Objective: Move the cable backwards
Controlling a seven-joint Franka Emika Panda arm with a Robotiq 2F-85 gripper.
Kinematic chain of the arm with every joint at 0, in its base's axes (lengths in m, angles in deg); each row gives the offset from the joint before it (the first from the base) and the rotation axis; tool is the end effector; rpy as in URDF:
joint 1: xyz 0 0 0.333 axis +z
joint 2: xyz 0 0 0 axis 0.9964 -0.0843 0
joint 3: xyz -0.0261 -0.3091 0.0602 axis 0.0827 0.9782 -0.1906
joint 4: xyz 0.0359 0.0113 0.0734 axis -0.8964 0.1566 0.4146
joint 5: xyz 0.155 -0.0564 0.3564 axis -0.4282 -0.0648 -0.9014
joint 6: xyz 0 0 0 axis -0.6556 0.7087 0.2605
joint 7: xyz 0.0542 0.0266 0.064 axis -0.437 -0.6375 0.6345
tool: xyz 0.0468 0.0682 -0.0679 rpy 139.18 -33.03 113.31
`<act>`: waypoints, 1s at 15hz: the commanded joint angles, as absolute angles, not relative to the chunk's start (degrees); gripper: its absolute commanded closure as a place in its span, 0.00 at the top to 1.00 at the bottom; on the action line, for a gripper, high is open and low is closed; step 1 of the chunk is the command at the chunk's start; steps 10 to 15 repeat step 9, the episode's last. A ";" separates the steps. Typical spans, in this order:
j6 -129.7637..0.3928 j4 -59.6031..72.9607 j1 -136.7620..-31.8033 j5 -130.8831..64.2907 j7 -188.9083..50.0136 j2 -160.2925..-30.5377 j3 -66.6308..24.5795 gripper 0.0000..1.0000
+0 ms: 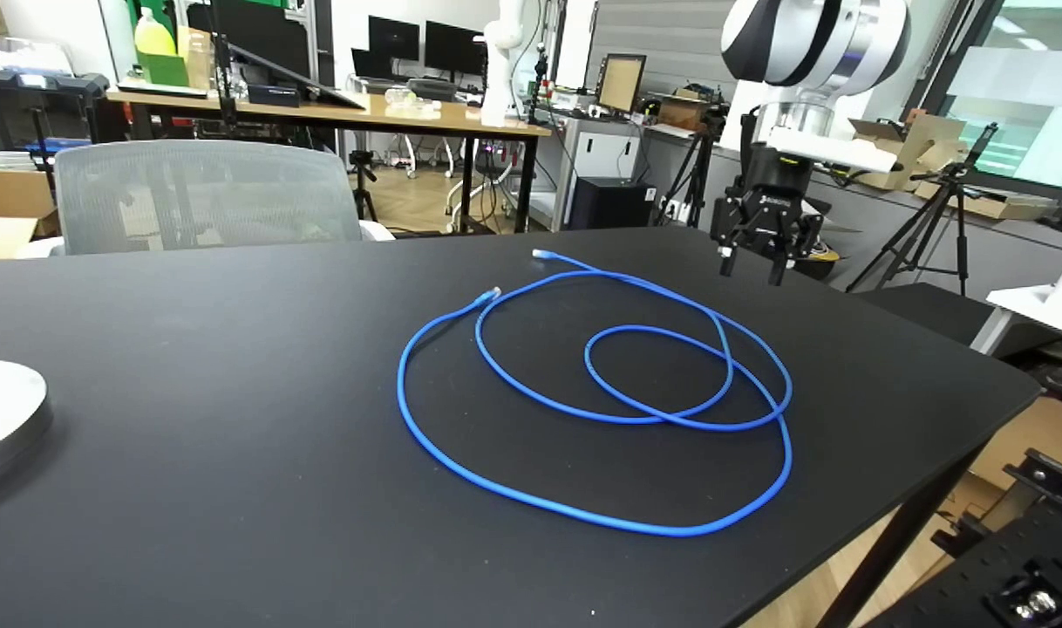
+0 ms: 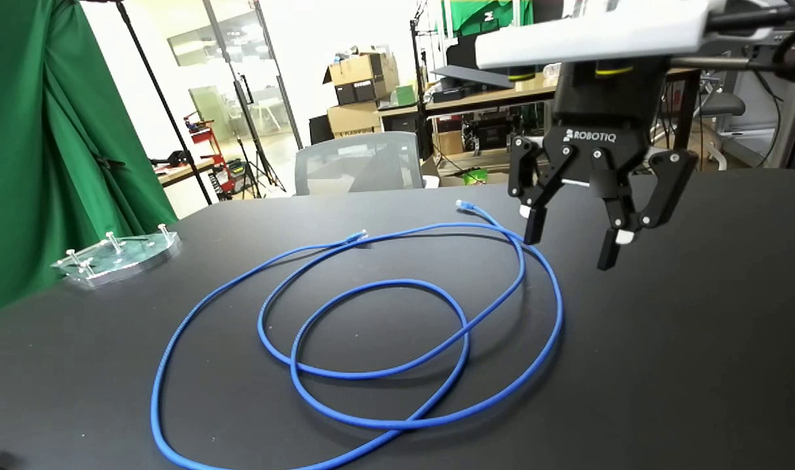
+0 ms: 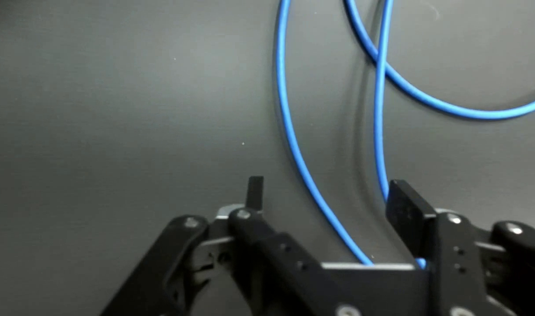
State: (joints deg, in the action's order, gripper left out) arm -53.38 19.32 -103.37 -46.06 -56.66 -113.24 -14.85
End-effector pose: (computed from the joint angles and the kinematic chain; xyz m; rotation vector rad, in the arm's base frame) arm 0.5465 -0.2821 0.1879 -2.9342 0.6697 0.3705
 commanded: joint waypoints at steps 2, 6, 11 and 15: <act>-61.58 25.23 -96.31 -39.17 -70.45 -106.37 -12.06 1.00; -71.89 29.14 -90.99 -32.88 -81.76 -103.55 -9.77 1.00; -74.22 30.30 -90.36 -32.99 -83.24 -103.10 -10.22 1.00; -74.22 30.30 -90.36 -32.99 -83.24 -103.10 -10.22 1.00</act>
